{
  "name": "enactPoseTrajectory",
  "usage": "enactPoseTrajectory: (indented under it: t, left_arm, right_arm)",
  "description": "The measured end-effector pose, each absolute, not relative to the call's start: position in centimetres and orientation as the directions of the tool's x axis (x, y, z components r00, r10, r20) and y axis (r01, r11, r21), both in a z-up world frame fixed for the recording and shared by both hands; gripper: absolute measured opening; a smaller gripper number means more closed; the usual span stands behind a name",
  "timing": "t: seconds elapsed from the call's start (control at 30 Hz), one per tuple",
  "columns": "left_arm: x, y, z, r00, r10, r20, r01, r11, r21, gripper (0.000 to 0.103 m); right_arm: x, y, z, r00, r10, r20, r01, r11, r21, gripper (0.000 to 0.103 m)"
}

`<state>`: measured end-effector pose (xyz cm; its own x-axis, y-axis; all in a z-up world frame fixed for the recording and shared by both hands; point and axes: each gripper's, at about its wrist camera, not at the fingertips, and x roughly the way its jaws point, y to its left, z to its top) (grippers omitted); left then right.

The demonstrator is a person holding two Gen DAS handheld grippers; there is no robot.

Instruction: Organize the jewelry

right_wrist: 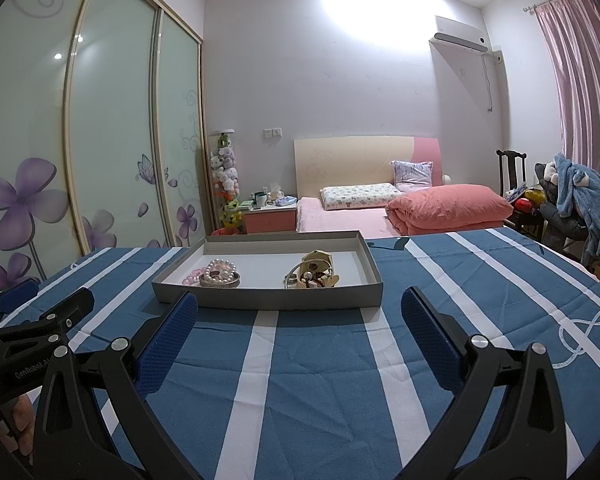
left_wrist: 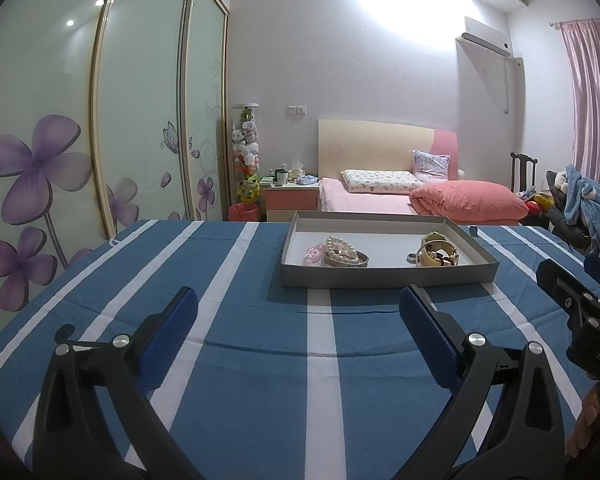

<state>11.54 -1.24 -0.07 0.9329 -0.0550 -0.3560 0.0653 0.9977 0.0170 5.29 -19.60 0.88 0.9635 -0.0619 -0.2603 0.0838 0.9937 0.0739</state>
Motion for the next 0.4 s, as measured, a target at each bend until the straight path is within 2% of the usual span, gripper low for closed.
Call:
enactPoseTrajectory:
  t: [0.4]
  left_arm:
    - [11.43,-1.5,0.17,0.93,-0.062,-0.361,0.07,0.997,0.009,0.098]
  right_arm:
    - [5.31,-19.61,0.92,0.964,-0.061,-0.261,0.083,0.994,0.075,0.101]
